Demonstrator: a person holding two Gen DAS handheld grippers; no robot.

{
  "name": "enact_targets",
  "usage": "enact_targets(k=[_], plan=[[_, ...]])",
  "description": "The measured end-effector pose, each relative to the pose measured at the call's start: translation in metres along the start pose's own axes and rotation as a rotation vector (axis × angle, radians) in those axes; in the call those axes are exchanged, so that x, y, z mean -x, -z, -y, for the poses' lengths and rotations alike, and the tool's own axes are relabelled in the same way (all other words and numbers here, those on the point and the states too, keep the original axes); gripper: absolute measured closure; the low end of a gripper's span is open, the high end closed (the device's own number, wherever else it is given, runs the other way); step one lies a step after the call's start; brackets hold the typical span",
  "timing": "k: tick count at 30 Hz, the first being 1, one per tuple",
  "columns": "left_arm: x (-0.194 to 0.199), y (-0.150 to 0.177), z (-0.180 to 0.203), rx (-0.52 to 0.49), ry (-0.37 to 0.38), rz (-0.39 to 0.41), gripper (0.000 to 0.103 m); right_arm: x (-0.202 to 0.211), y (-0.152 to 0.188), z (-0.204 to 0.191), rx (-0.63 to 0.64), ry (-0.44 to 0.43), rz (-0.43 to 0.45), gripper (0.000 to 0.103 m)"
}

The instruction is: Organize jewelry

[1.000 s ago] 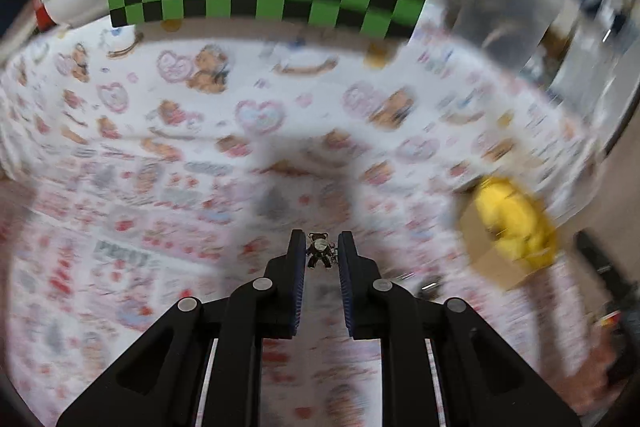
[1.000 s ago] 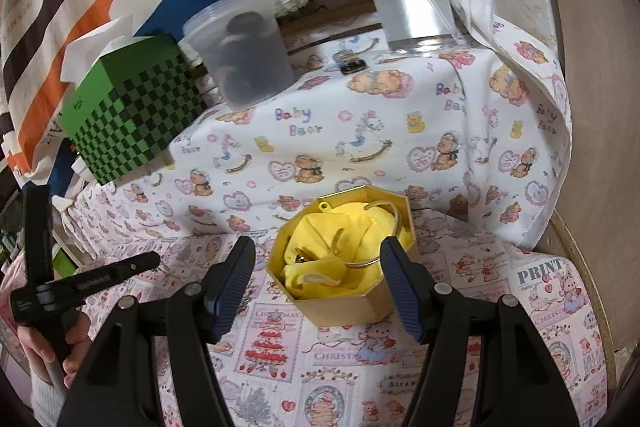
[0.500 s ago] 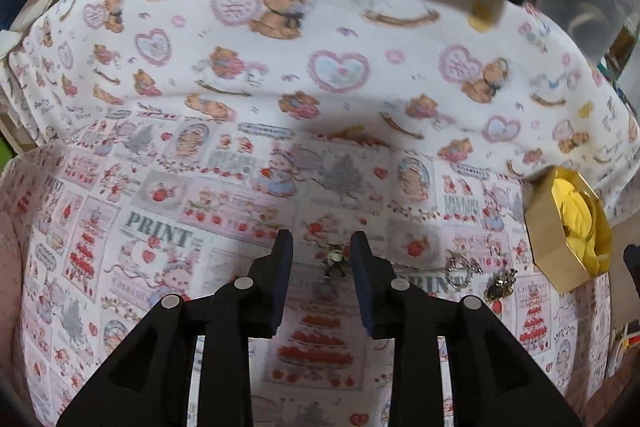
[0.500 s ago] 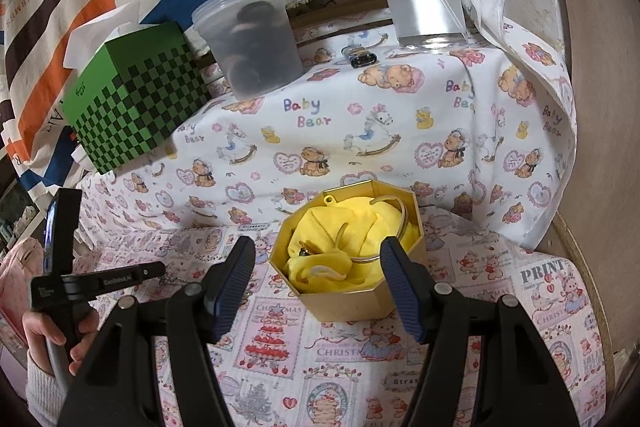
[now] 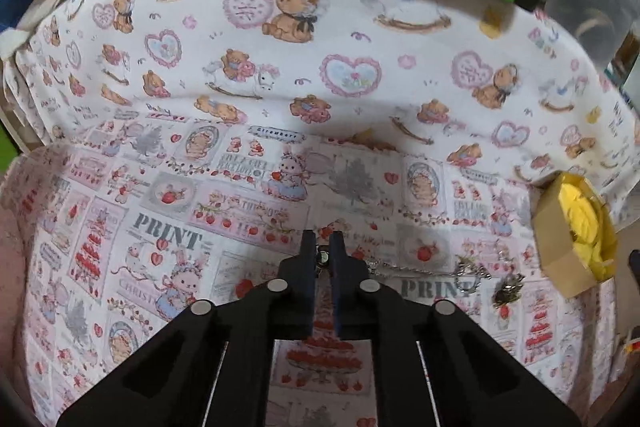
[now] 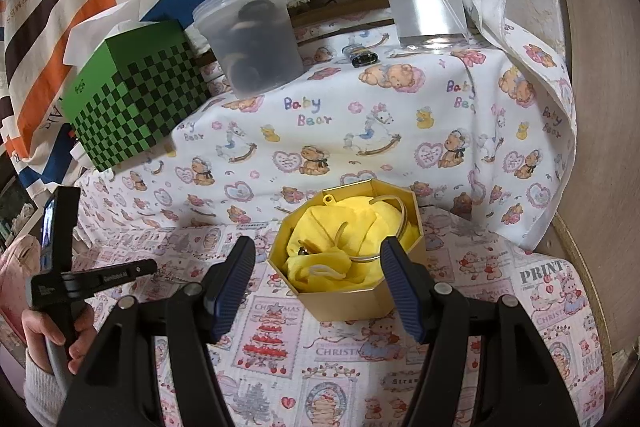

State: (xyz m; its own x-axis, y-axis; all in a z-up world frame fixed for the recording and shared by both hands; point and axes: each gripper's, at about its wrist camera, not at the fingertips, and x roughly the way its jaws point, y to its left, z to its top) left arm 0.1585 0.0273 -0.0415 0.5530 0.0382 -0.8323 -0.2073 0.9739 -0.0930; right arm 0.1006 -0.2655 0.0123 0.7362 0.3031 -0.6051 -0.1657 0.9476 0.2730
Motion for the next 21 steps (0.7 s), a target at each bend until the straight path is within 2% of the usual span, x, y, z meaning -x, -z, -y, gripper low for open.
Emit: enact_targets(k=[4,7,10,14,16,21], plan=[[0.003,-0.003,-0.013,-0.002,-0.026,0.01,0.098,-0.001,0.001,-0.001,0.004,0.002,-0.003,0.041],[0.003,-0.007,-0.026,0.022,0.026,-0.025,0.096,-0.001,0.001,-0.002,0.005,0.0,-0.003,0.041],[-0.001,-0.012,-0.039,0.056,0.072,-0.053,0.085,0.001,0.0,-0.002,0.006,-0.002,0.002,0.041],[-0.009,-0.015,-0.05,0.067,0.077,-0.072,0.085,0.002,0.0,-0.003,0.0,-0.017,0.001,0.041],[-0.011,-0.017,-0.05,0.064,0.076,-0.074,0.09,0.003,0.001,-0.005,0.006,-0.02,0.002,0.041],[0.012,-0.021,-0.055,0.069,0.091,-0.022,0.091,0.007,0.002,-0.015,0.029,-0.07,-0.007,0.041]])
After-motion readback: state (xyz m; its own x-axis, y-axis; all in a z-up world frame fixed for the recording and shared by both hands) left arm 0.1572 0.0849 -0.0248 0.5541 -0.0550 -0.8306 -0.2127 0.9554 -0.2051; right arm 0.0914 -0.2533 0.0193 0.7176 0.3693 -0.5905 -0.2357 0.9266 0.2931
